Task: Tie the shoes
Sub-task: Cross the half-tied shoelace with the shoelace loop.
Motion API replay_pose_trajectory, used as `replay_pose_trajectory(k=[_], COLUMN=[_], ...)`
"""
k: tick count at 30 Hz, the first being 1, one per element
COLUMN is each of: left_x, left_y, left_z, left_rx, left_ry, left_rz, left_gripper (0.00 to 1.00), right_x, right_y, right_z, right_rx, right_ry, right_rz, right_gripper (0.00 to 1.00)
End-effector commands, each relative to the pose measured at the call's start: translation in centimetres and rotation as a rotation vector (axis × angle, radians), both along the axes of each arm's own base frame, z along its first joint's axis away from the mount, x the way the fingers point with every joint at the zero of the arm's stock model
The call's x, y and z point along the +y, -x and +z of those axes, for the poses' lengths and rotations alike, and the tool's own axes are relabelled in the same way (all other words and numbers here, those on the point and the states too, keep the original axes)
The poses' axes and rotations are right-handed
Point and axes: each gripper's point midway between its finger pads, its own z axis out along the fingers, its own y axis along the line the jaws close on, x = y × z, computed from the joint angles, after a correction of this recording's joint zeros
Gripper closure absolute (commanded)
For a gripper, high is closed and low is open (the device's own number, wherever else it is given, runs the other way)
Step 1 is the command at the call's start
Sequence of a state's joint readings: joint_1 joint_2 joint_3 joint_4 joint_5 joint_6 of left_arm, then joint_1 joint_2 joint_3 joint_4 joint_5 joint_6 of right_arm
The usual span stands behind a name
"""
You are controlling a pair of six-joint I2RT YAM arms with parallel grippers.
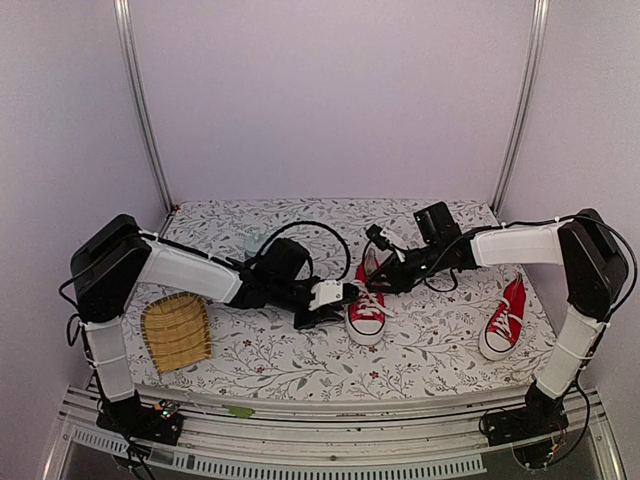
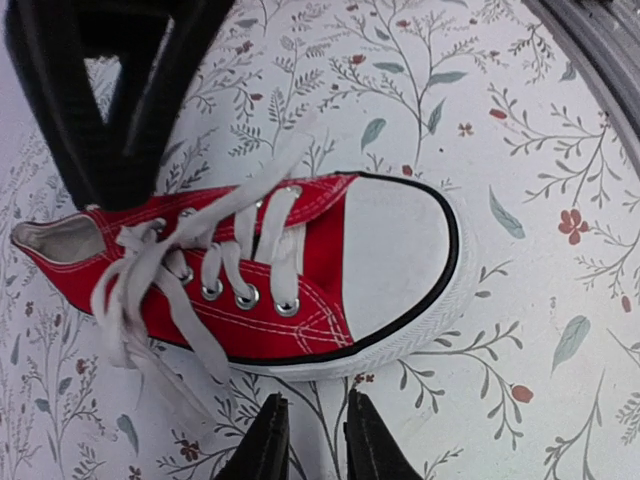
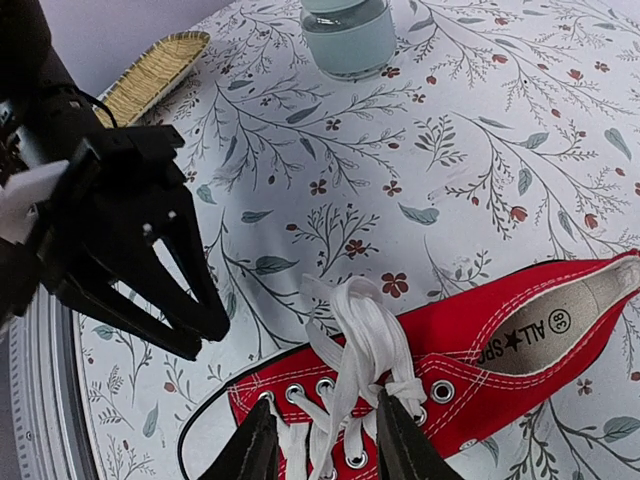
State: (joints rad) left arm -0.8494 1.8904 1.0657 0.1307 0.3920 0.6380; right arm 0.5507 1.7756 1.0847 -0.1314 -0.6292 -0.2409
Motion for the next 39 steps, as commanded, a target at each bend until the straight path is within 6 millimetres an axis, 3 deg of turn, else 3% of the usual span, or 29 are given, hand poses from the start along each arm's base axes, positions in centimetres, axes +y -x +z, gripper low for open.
replay_pose_trajectory(k=[1,7,12,18,24,29,39], left_x=[0.9,0.9,0.8,-0.6,-1.2,-1.1,0.7], left_y=[-1.3,-2.9,-5.6,-6.2,-6.4,-6.1,-5.6], left_z=[-4.2,-6.4,-6.5,-5.7,-5.4,-5.3,-5.1], left_rx=[0.016,0.000,-0.052,-0.069,-0.070,-0.063,-0.031], left_ry=[-0.146,-0.178,-0.172,-0.114,-0.088,-0.084,-0.098], left_rz=[0.050,0.062,0.138,0.110,0.103,0.102,0.167], left_gripper=[0.79,0.72,0.67,0.64,0.74,1.00,1.00], right_x=[0.1,-0.2,-0.4,-0.3,-0.3,0.1,1.8], right_y=[0.1,0.1,0.0,0.0,0.3,0.0,-2.5], right_z=[0.1,-0.4,-0.5,-0.6,-0.8,-1.1,-1.0], right_rx=[0.002,-0.001,-0.006,-0.010,0.003,0.014,0.002], right_ry=[-0.009,0.011,0.017,0.019,0.017,0.000,-0.041], right_rz=[-0.012,-0.022,-0.025,-0.022,-0.013,-0.017,-0.030], right_gripper=[0.65,0.65,0.65,0.65,0.65,0.65,0.69])
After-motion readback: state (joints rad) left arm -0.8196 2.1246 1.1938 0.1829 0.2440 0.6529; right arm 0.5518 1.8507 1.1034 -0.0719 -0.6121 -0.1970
